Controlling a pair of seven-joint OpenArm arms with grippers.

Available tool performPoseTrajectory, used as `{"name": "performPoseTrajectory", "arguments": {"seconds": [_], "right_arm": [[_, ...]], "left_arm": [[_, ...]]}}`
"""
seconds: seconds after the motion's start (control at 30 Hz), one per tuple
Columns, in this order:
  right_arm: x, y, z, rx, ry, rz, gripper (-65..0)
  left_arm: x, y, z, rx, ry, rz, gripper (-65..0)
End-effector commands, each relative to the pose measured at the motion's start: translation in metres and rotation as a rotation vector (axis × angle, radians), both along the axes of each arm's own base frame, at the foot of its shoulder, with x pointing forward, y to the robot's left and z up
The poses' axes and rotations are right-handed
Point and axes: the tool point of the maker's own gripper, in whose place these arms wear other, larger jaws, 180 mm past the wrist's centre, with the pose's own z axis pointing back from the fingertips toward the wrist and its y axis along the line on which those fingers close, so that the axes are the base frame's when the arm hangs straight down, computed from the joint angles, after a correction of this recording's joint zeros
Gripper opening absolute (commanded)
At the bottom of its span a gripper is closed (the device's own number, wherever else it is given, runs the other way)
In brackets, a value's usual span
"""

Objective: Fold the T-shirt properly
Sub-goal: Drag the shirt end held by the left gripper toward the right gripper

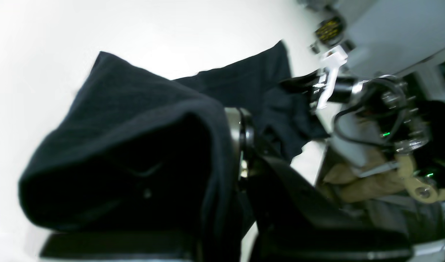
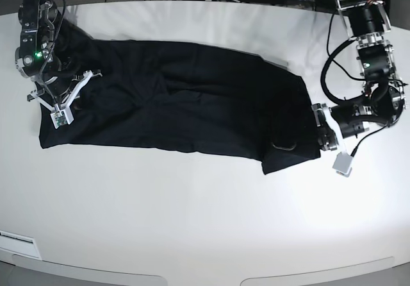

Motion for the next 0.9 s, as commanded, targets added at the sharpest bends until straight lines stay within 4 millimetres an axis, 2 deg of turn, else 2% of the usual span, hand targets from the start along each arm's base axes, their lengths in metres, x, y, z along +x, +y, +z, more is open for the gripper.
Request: {"name": "performPoseTrajectory", "arguments": {"seconds": [0.0,0.13,0.3,0.63,0.8,0.83,0.87], "right_arm": [[-0.004,-0.005,-0.001,-0.022,0.026,-0.002,-65.0],[-0.006,-0.003,-0.004,-0.018,0.041,-0.006,-65.0],[-0.007,0.001,-0.004,-0.016,0.045,0.025,-65.0],[-0.012,0.002,-0.007,-0.024,0.071,0.05,-65.0],[-0.013,0.001,-0.008,-0.027,0.08,0.049,-65.0],[-0.014,0.001,-0.008,-0.028,0.083,0.049,-65.0],[-0.014,0.001,-0.008,-0.03,0.088,0.048,-65.0]], "left_arm": [[0.001,-0.004,0.01,-0.029,-0.035,-0.004,-65.0],[-0.014,-0.036,-0.004,-0.112,0.006,-0.042,-65.0],[-0.02,-0.072,0.0,-0.199,-0.024,-0.094,-65.0],[-0.021,-0.112,0.013,-0.323,-0.076,-0.111,-65.0],[-0.021,-0.121,0.014,-0.339,-0.071,-0.111,-65.0],[-0.021,-0.121,0.014,-0.344,-0.058,-0.108,-61.4],[-0.021,-0.121,0.013,-0.348,-0.043,-0.105,-51.6]]}}
